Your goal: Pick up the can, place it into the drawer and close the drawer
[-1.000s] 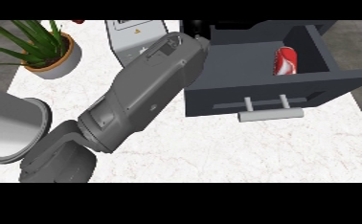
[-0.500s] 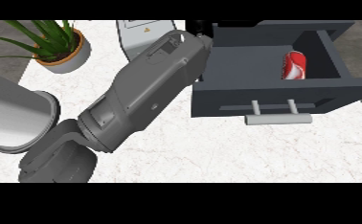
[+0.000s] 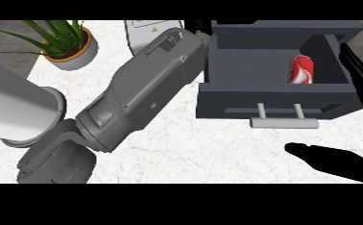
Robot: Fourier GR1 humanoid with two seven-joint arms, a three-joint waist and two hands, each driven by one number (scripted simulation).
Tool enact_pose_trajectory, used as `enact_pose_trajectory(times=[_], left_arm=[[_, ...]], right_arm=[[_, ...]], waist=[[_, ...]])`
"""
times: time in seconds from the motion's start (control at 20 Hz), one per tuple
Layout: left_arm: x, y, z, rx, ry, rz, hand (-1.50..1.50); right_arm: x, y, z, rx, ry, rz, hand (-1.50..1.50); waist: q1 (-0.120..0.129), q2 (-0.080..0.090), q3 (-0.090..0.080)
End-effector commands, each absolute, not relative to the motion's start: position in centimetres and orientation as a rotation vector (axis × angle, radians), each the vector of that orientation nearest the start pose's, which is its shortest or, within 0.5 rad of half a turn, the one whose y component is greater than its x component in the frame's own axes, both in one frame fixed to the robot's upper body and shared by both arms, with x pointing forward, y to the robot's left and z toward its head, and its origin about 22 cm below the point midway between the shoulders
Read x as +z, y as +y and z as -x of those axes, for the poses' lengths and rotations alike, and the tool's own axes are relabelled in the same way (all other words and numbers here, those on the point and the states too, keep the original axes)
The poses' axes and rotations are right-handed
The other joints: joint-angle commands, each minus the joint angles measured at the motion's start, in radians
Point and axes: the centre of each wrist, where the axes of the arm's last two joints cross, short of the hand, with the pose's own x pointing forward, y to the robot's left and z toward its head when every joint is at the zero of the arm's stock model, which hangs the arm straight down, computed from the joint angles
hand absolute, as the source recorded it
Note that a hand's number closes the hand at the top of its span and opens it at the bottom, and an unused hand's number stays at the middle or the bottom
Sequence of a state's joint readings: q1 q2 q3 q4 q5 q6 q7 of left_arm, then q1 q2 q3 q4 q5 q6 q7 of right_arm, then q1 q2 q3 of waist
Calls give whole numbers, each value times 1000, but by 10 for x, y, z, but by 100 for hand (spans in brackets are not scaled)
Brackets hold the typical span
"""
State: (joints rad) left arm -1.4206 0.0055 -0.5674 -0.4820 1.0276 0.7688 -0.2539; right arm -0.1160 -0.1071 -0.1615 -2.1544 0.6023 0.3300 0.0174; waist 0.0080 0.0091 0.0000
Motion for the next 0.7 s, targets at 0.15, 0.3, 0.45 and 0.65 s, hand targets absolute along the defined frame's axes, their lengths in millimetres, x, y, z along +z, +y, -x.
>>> enact_pose_trajectory(times=[0.15,0.3,0.45,0.65], left_arm=[[181,4,-425,161,-1708,11,-150],[202,2,-424,155,-1702,26,-150],[201,18,-427,155,-1702,-5,-150],[195,33,-428,152,-1719,-49,-150]], right_arm=[[144,-219,-270,884,-1921,807,-150],[138,-213,-302,944,-1891,843,-150],[133,-211,-319,1046,-1847,871,-150],[108,-180,-332,1174,-1786,967,-150]], waist=[[21,-5,-1],[28,-6,0],[27,-10,0],[28,-9,0]])
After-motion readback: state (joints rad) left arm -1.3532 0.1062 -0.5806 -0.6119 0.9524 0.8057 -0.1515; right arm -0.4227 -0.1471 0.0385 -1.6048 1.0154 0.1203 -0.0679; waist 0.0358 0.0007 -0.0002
